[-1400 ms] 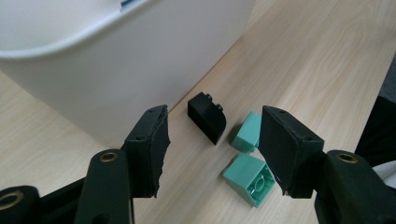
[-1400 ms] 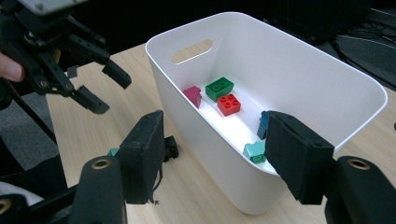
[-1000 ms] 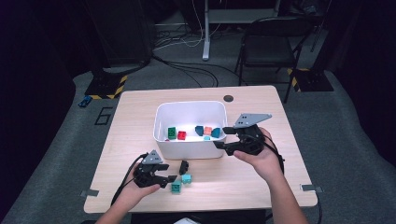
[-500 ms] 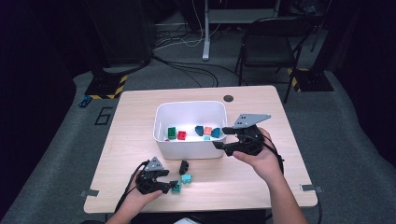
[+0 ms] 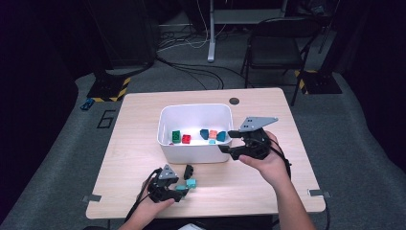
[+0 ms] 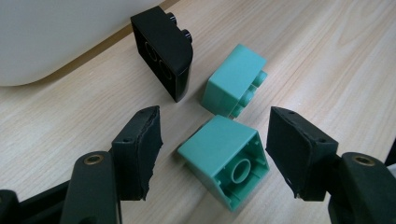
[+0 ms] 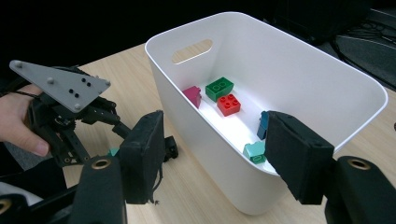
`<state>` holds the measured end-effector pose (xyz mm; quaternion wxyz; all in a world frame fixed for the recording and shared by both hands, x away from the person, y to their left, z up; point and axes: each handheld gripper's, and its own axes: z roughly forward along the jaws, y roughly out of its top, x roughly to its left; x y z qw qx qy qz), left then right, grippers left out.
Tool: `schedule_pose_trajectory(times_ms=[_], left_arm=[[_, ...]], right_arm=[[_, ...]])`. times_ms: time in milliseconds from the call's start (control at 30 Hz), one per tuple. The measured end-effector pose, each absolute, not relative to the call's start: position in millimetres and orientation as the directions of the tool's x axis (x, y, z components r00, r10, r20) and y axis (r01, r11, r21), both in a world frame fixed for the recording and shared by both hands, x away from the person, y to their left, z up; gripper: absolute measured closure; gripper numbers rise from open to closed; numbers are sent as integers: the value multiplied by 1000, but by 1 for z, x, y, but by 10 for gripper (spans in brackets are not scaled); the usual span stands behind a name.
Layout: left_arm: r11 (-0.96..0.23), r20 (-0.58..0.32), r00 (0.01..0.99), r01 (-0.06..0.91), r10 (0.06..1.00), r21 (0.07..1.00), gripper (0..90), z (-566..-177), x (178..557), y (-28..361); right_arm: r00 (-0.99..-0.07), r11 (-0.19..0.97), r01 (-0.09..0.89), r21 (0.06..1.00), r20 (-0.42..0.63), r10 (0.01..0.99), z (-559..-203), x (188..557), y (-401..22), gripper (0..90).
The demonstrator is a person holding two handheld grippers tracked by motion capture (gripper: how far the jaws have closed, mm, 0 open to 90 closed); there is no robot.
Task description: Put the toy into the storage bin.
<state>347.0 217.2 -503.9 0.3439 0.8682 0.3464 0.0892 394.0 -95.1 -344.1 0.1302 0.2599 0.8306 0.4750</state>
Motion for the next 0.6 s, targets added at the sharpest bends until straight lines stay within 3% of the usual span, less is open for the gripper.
schedule_pose_trajectory(times_ms=[267, 500, 600], left_arm=[[-521, -86, 730, 561, 679, 643, 369, -508, 347, 227], [-523, -92, 730, 565, 677, 638, 547, -509, 349, 237], [-534, -74, 737, 551, 672, 641, 567, -508, 350, 237]], right_arm=[[-830, 412, 309, 857, 32, 556, -344, 394, -96, 373], [-831, 413, 307, 857, 30, 556, -344, 394, -95, 373], [-830, 414, 308, 856, 30, 556, -344, 394, -95, 373]])
